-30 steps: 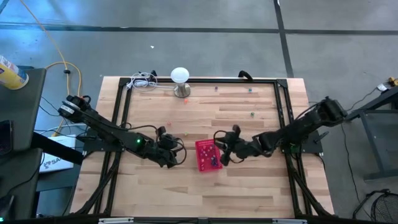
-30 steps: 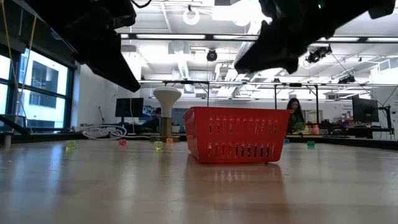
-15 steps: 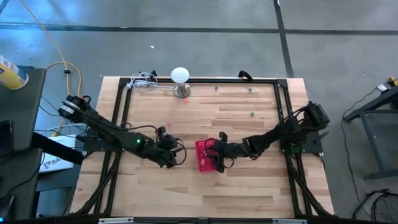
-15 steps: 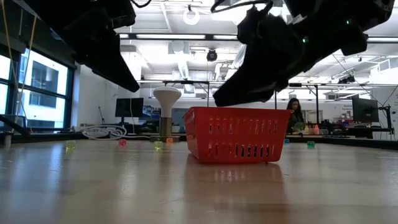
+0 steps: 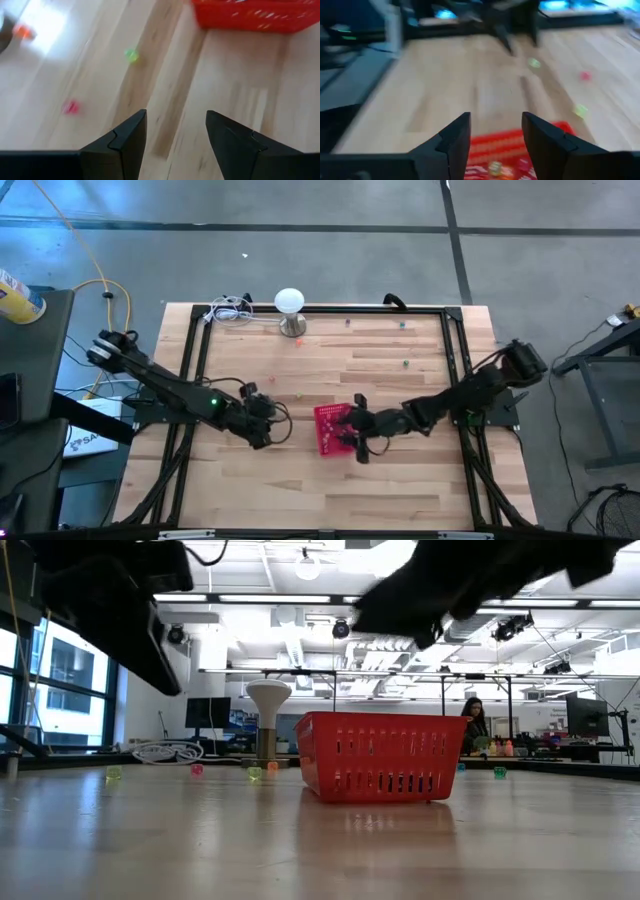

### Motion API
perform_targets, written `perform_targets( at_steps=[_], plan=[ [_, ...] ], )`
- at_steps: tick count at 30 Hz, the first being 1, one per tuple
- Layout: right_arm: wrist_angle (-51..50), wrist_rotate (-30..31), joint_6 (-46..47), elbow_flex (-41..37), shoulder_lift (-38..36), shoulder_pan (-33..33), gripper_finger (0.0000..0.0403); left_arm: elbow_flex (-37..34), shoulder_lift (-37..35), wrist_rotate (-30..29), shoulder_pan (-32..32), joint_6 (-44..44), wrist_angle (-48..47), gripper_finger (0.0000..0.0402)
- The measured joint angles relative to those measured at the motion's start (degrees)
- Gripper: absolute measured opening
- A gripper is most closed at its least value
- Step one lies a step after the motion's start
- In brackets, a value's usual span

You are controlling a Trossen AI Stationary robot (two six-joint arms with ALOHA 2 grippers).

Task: Pick & Place Dice
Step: Put the light green die into the red basket

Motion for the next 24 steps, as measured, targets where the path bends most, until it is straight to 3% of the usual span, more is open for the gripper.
perform_targets(
  at_steps=[10, 14, 24],
  plan=[
    [1.08, -1.66, -2.76, 0.02, -1.82, 4.40, 0.0164, -0.02, -4.15, 5.60, 0.03, -18.12, -19.69, 0.0196],
    [1.04, -1.46, -2.08, 0.02, -1.82, 4.36, 0.0164, -0.84, -2.44, 8.16, 0.10, -19.14, -20.38, 0.0196],
    [1.58, -1.33, -2.83, 0.02, -1.82, 3.96, 0.0164, -0.87, -0.75, 8.22, 0.17, -15.58, -19.53, 0.0196]
  ],
)
